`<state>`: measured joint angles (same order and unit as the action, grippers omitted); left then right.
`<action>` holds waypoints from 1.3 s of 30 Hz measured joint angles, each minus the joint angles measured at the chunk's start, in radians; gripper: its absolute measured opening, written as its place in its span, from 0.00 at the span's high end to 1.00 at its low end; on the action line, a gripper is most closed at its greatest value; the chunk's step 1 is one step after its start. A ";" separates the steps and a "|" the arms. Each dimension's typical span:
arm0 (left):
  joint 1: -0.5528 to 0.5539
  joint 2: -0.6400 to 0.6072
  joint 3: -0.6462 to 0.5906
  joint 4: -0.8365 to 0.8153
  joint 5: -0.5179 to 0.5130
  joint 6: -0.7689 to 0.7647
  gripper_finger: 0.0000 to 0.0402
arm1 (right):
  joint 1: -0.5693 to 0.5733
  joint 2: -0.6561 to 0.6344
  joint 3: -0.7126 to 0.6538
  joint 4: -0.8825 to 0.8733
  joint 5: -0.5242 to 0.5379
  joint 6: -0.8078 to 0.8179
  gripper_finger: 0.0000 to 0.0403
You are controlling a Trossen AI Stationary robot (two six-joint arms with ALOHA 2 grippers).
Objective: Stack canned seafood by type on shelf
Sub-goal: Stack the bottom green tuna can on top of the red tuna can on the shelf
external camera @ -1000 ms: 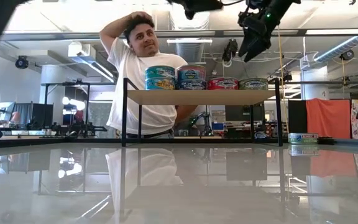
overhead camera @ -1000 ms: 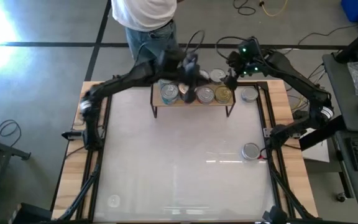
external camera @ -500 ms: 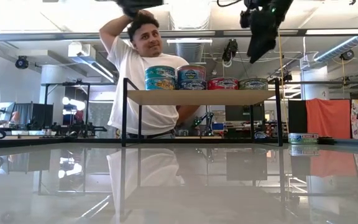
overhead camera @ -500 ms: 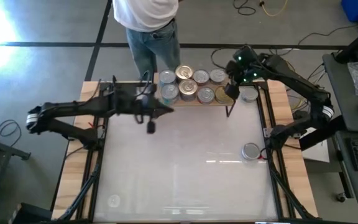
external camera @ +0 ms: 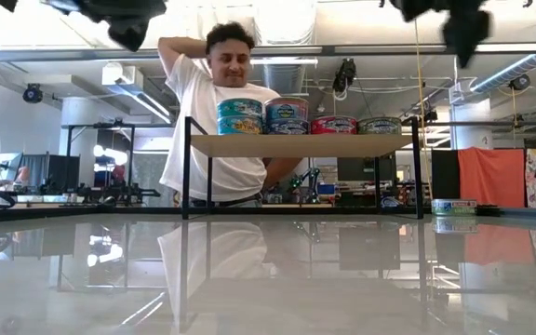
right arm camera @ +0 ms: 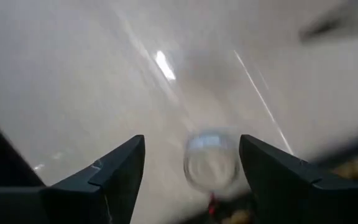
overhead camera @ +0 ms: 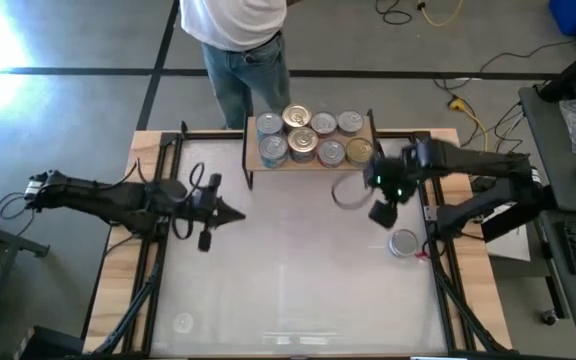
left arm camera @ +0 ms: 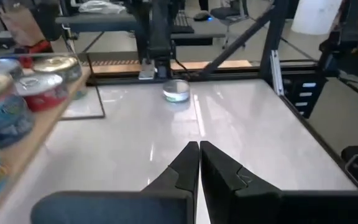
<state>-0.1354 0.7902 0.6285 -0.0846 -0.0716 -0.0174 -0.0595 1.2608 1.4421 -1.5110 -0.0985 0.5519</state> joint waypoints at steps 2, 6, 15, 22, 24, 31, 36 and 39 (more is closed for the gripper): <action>-0.050 -0.009 -0.029 0.023 -0.035 -0.025 1.00 | 0.080 0.000 -0.047 -0.022 0.022 0.109 0.37; -0.152 -0.010 -0.080 0.074 -0.082 -0.082 1.00 | 0.192 0.002 -0.161 -0.024 0.021 0.303 0.37; -0.417 0.010 -0.154 0.111 -0.346 -0.262 1.00 | 0.299 0.006 -0.462 0.065 0.027 0.650 0.45; -0.555 0.072 -0.170 0.111 -0.558 -0.385 1.00 | 0.309 0.028 -0.611 0.248 0.016 0.820 0.58; -0.567 0.098 -0.171 0.112 -0.592 -0.411 1.00 | 0.310 0.050 -0.633 0.253 -0.010 0.856 0.64; -0.576 0.167 -0.154 0.121 -0.601 -0.446 1.00 | 0.322 0.152 -0.651 0.328 -0.125 0.886 0.85; -0.579 0.187 -0.129 0.122 -0.601 -0.434 1.00 | 0.322 0.196 -0.597 0.515 -0.172 0.820 0.96; -0.579 0.191 -0.121 0.121 -0.601 -0.421 1.00 | 0.306 0.220 -0.509 0.551 -0.050 0.734 0.97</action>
<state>-0.7147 0.9810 0.5073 0.0368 -0.6731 -0.4380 0.2463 1.4807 0.9328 -0.9604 -0.1488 1.2863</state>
